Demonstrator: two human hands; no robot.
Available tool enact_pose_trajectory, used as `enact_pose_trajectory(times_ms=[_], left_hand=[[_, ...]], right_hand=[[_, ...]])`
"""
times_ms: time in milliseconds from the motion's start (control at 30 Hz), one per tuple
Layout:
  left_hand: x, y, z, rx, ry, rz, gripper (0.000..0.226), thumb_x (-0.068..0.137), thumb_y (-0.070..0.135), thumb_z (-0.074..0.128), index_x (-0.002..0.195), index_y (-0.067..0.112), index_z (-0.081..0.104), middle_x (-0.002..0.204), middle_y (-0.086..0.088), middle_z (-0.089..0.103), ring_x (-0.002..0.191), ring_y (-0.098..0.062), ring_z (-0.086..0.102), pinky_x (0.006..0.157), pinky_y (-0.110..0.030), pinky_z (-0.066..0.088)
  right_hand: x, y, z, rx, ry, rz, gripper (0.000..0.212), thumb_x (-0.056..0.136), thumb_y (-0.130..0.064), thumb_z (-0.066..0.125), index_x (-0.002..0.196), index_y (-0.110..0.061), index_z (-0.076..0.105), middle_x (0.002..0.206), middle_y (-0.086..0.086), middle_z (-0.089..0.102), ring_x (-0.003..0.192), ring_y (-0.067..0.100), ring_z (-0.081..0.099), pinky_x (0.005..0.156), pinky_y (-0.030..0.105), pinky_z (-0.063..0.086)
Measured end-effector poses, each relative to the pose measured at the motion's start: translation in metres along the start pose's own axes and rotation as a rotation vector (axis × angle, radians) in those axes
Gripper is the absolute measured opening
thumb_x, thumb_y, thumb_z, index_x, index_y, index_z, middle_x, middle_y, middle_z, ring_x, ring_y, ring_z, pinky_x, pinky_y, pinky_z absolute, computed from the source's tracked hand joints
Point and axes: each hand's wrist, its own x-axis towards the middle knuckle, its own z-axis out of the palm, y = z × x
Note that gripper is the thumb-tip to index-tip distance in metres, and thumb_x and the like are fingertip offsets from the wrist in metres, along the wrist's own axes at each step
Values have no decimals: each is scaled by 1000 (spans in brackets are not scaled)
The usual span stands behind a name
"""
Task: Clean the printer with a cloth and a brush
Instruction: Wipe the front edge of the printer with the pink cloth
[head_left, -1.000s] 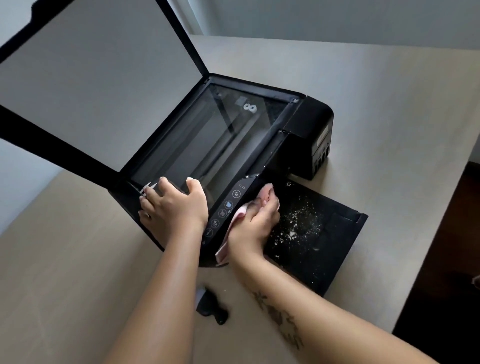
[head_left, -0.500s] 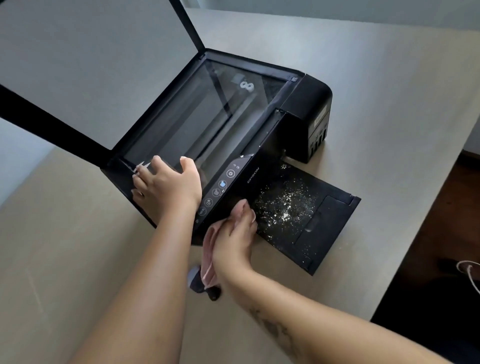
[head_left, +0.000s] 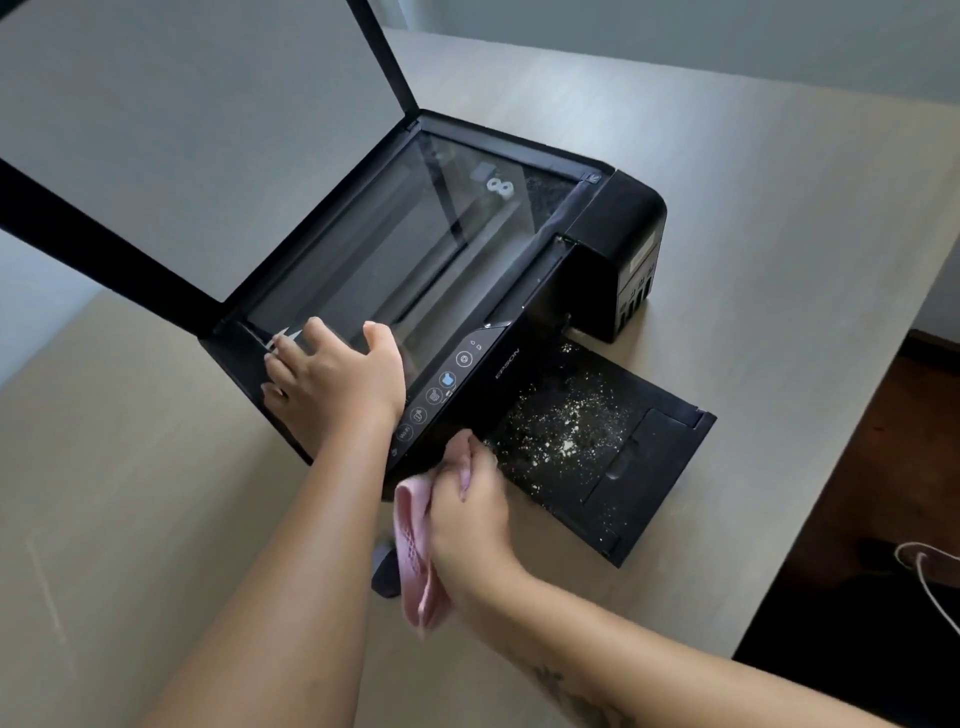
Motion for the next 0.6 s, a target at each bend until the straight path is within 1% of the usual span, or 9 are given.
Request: enact_pose_trajectory(times_ms=[67, 133, 200, 267, 367, 433, 500, 533, 600], left_hand=[[0, -1, 0, 3, 4, -1, 69, 86, 54, 30, 142, 15, 37, 153, -16, 29, 141, -33, 21, 114, -49, 17], [-2, -2, 0, 8, 6, 3, 69, 86, 54, 30, 143, 16, 37, 153, -16, 29, 141, -33, 21, 114, -49, 17], [-2, -1, 0, 2, 5, 10, 69, 86, 54, 30, 143, 16, 36, 153, -17, 28, 141, -33, 21, 114, -49, 17], [0, 1, -1, -4, 2, 6, 68, 87, 54, 31, 142, 15, 37, 153, -17, 28, 141, -33, 20, 114, -49, 16], [-2, 2, -2, 3, 5, 7, 68, 86, 54, 31, 143, 16, 37, 153, -16, 28, 141, -33, 20, 114, -48, 16], [-1, 2, -2, 2, 3, 5, 69, 86, 54, 30, 143, 16, 36, 153, -16, 28, 141, -33, 21, 114, -49, 17], [-1, 2, -2, 4, -2, 1, 69, 86, 54, 30, 143, 16, 36, 154, -16, 28, 141, -33, 21, 114, -48, 17], [-1, 2, -2, 5, 0, 1, 69, 86, 54, 30, 143, 16, 36, 154, -16, 28, 141, -33, 21, 114, -48, 17], [-1, 2, -2, 6, 0, 2, 69, 86, 54, 30, 143, 16, 36, 154, -15, 28, 141, -32, 20, 114, -48, 16]], right_hand=[[8, -6, -1, 48, 53, 12, 39, 72, -37, 28, 102, -21, 46, 110, 4, 55, 94, 18, 52, 95, 37, 45], [9, -8, -4, 32, -1, 73, 37, 80, -34, 34, 110, -21, 52, 108, 1, 59, 99, 20, 57, 93, 36, 46], [13, -7, -12, 17, -14, 104, 22, 86, -20, 39, 100, -21, 55, 95, 0, 62, 87, 19, 57, 80, 31, 46], [22, -7, -20, 31, 14, 93, 19, 85, -14, 37, 91, -18, 54, 84, 1, 59, 75, 17, 53, 70, 30, 45], [15, 6, -20, -28, -130, 73, 23, 95, -26, 39, 108, -21, 58, 98, 0, 62, 91, 18, 59, 80, 30, 48], [3, 17, -16, -66, -187, 67, 22, 97, -24, 41, 112, -23, 57, 107, 4, 62, 101, 22, 59, 86, 28, 45], [2, 21, -16, -41, -133, 85, 17, 92, -13, 41, 102, -16, 54, 105, 16, 60, 93, 25, 59, 77, 24, 43], [4, 21, -16, -37, -122, 66, 17, 91, -10, 40, 101, -12, 53, 103, 18, 60, 85, 21, 57, 70, 23, 41], [7, 25, -16, -78, -158, 28, 20, 91, -9, 40, 104, -10, 55, 102, 13, 61, 81, 16, 52, 65, 23, 39]])
